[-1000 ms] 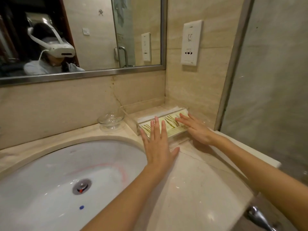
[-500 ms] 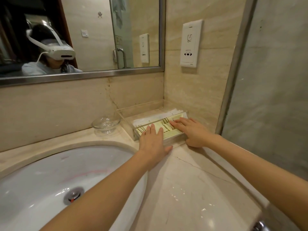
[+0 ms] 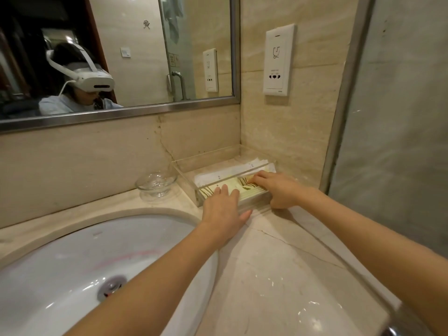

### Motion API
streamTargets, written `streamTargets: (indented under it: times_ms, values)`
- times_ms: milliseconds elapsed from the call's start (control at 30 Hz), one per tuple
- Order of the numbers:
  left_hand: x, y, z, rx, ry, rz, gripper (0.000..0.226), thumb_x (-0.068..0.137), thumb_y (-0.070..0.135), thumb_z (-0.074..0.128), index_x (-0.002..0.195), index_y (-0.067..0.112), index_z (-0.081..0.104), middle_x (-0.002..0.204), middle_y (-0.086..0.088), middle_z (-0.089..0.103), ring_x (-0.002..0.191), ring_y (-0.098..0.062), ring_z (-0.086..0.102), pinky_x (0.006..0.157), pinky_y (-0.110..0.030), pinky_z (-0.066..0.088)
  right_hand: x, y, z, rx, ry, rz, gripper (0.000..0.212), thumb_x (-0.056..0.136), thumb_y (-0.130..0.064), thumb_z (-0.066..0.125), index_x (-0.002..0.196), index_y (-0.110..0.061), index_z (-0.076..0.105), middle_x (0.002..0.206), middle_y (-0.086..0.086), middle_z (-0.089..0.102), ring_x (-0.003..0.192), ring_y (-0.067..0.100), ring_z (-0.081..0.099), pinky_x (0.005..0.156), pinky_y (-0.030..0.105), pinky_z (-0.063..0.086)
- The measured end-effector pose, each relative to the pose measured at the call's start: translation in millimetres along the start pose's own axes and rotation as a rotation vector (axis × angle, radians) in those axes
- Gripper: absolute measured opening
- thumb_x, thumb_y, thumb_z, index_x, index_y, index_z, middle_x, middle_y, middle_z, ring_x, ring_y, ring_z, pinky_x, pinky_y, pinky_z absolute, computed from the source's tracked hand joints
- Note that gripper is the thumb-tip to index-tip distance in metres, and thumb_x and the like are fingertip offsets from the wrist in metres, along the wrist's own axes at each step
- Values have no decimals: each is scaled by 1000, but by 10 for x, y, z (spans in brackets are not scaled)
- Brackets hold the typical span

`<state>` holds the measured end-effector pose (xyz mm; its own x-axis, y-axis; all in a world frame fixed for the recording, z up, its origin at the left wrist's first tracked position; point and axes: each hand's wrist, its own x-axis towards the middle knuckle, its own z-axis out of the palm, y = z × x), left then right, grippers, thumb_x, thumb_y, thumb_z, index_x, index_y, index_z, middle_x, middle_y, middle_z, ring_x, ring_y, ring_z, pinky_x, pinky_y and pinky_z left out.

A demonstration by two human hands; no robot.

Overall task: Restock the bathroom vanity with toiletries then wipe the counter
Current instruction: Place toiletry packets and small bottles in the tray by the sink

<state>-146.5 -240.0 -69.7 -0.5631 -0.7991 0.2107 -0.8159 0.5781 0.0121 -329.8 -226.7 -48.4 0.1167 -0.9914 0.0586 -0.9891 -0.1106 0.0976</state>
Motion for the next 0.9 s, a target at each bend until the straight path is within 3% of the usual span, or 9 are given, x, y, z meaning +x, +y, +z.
streamTargets:
  times_ms: [167, 300, 367, 433, 500, 600, 733, 800, 900]
  values:
    - [9, -35, 26, -13, 85, 14, 63, 91, 55, 43, 138, 15, 37, 152, -12, 29, 142, -26, 25, 108, -39, 34, 17, -74, 124, -54, 134, 41, 82, 77, -3, 52, 150, -24, 22, 153, 0, 28, 142, 21, 24, 112, 31, 22]
    - [36, -105, 60, 36, 245, 51, 57, 90, 55, 44, 133, 17, 42, 136, -6, 39, 125, -22, 39, 98, -34, 37, 105, -169, 290, 4, 435, 149, 78, 69, 5, 55, 140, -22, 38, 135, 7, 38, 124, 27, 38, 98, 34, 33]
    - [80, -128, 67, 105, 290, 65, 65, 90, 56, 41, 143, 20, 30, 144, -8, 29, 131, -24, 31, 107, -38, 28, 174, -195, 331, 39, 499, 225, 83, 67, 9, 54, 141, -22, 32, 137, 9, 33, 126, 28, 34, 103, 34, 30]
    - [151, -157, 73, 161, 257, 49, 75, 91, 60, 36, 150, 21, 11, 155, -10, 13, 144, -26, 13, 117, -46, 9, 268, -174, 336, 59, 471, 257, 90, 69, 10, 53, 145, -24, 22, 147, 10, 22, 137, 28, 23, 112, 37, 20]
    - [239, -192, 88, 190, 185, 2, 82, 88, 67, 29, 151, 20, 4, 159, -12, 1, 147, -26, -3, 115, -53, -8, 350, -109, 307, 170, 384, 243, 94, 70, 10, 53, 148, -26, 15, 153, 9, 11, 142, 29, 12, 115, 38, 13]
    - [336, -237, 113, 119, 75, -48, 88, 84, 74, 28, 151, 25, 1, 159, -12, -1, 147, -29, -5, 115, -58, -5, 403, -5, 289, 232, 270, 146, 96, 73, 11, 50, 151, -24, 7, 159, 6, -1, 147, 23, -4, 119, 37, 7]
    - [329, -255, 120, 94, 39, -7, 80, 84, 74, 27, 147, 42, -10, 159, -11, 1, 146, -36, 0, 115, -59, 3, 346, 60, 259, 37, 193, 64, 93, 77, -4, 52, 152, -25, 1, 160, -1, -8, 147, 17, -12, 116, 38, -11]
    - [312, -267, 123, 104, 49, 4, 76, 85, 73, 26, 147, 44, -6, 159, -10, 1, 146, -37, -1, 114, -59, 3, 273, 94, 229, 4, 201, 0, 89, 78, -11, 53, 152, -26, 7, 160, -3, -6, 147, 16, -8, 117, 39, -8]
    - [260, -256, 140, 97, 121, 57, 66, 90, 64, 29, 148, 42, 8, 160, -6, -3, 147, -32, -7, 114, -60, -5, 115, 142, 276, 83, 332, -99, 69, 84, -21, 55, 147, -24, 29, 151, -1, 27, 138, 17, 27, 112, 38, 29]
